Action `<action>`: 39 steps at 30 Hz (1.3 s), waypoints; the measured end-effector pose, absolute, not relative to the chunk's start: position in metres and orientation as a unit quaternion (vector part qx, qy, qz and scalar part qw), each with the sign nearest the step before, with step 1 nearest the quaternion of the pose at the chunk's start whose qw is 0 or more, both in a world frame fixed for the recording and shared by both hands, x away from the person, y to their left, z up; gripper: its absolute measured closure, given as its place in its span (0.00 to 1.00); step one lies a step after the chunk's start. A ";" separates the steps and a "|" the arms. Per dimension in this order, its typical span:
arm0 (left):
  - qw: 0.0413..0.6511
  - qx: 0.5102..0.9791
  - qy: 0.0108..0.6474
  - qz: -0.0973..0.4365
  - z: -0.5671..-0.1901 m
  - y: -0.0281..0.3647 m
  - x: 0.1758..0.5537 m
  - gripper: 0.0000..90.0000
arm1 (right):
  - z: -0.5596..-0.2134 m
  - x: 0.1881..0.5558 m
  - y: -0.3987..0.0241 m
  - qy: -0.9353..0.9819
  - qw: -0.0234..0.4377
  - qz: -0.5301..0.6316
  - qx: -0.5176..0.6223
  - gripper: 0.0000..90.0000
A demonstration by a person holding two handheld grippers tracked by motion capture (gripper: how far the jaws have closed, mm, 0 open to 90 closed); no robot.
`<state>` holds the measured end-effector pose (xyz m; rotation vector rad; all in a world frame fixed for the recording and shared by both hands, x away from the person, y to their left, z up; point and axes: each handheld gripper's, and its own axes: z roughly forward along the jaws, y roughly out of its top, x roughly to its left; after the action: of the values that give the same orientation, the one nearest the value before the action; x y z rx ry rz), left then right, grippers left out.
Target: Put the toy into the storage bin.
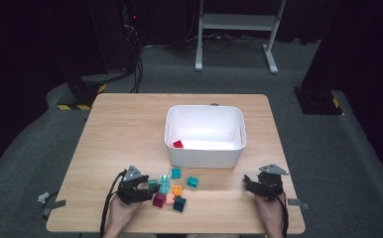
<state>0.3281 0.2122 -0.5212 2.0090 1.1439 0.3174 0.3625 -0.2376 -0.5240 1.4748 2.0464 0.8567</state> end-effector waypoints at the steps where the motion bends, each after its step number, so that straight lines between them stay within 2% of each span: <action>1: 0.393 0.790 0.453 0.123 -0.522 0.212 0.329 0.40 | -0.524 0.362 -0.238 0.746 0.236 0.313 0.538 0.26; 13: 0.392 0.781 0.466 0.136 -0.523 0.218 0.334 0.45 | -0.524 0.362 -0.238 0.746 0.236 0.313 0.538 0.26; 39: 0.382 0.782 0.467 0.156 -0.523 0.216 0.338 0.46 | -0.524 0.362 -0.238 0.746 0.236 0.313 0.538 0.26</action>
<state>0.3376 0.2158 -0.5231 1.9944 1.1919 0.3983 0.3624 -0.2376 -0.5240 1.4750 2.0464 0.8572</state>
